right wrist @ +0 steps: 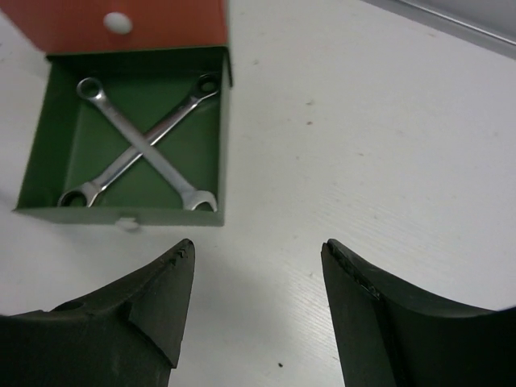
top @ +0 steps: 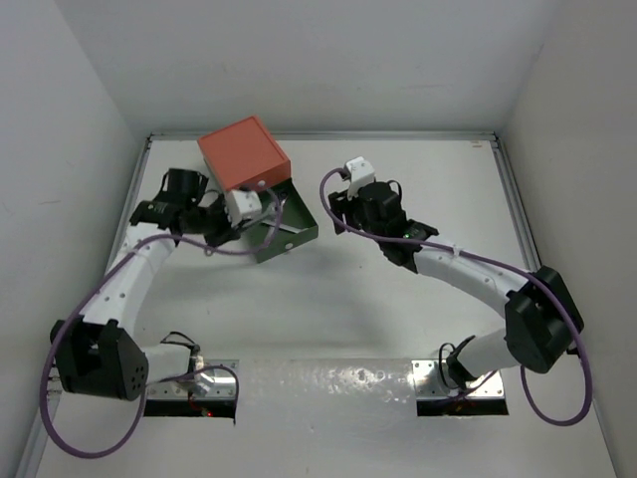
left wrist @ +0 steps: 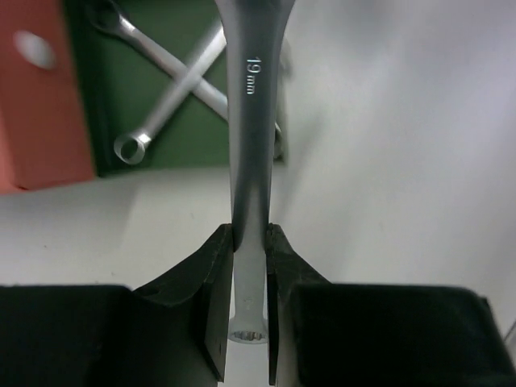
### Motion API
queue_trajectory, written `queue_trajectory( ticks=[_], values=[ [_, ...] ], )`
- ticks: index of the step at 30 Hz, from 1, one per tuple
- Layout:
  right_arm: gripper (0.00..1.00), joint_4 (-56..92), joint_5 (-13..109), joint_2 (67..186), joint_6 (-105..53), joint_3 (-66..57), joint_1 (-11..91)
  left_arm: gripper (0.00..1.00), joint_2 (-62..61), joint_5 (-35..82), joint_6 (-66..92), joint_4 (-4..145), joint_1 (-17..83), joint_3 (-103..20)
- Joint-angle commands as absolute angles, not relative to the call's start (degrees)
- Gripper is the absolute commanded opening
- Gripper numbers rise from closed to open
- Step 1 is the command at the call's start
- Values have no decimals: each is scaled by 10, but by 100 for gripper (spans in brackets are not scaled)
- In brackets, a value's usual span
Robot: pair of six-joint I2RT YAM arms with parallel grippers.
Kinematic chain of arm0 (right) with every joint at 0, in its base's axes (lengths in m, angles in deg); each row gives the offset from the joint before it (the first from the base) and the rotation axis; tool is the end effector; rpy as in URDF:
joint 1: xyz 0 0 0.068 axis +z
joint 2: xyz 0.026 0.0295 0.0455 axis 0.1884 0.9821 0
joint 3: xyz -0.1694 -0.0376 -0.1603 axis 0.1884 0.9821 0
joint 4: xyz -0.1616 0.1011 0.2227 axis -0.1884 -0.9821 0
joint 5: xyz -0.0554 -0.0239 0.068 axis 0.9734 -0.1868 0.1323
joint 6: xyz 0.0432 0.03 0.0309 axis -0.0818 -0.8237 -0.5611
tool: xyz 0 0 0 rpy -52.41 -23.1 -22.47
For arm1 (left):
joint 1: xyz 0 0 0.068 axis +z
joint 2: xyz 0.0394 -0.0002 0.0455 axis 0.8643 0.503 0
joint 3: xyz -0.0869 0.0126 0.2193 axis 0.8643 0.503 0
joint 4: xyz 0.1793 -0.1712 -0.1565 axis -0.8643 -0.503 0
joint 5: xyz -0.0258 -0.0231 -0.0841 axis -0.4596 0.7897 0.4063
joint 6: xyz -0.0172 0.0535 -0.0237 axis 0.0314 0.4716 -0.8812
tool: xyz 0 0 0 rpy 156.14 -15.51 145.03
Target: Sort the tools into containers
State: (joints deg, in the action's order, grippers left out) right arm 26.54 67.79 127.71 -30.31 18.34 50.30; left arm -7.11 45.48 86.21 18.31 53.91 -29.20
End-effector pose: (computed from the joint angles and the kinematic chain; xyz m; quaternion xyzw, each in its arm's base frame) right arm 0.2937 0.2291 0.2078 -0.1428 0.8135 0.1581 0.5411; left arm 0.2773 -0.0515 0.2417 0.5732 0.7372 -0.1031 0.3427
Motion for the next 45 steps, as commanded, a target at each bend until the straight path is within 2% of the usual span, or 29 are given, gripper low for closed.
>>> queue_trajectory(
  ticks=[1, 6, 10, 17, 24, 28, 38, 40, 43, 44, 45],
  values=[
    [63, 270, 718, 1248, -347, 198, 499, 0, -30, 545, 615, 306, 529, -362],
    [63, 275, 720, 1230, -347, 219, 499, 0, 21, 494, 425, 506, 486, -378],
    [63, 269, 728, 1222, -350, 228, 499, 0, 85, 454, 304, 558, 478, -399],
    [63, 254, 742, 1205, -348, 241, 499, 0, 189, 386, 319, 561, 480, -431],
    [63, 243, 746, 1200, -348, 250, 499, 0, 206, 391, 296, 592, 479, -384],
    [64, 243, 744, 1203, -347, 249, 499, 0, 227, 361, 289, 559, 480, -388],
    [66, 238, 742, 1210, -341, 248, 499, 2, 228, 390, 312, 550, 478, -394],
    [68, 237, 748, 1210, -341, 247, 499, 8, 230, 393, 316, 541, 478, -397],
    [69, 236, 749, 1211, -339, 247, 499, 27, 234, 397, 317, 535, 478, -399],
    [69, 235, 749, 1212, -339, 248, 499, 37, 235, 398, 316, 535, 478, -399],
    [69, 234, 747, 1213, -335, 246, 499, 41, 235, 399, 314, 535, 478, -405]
  ],
)
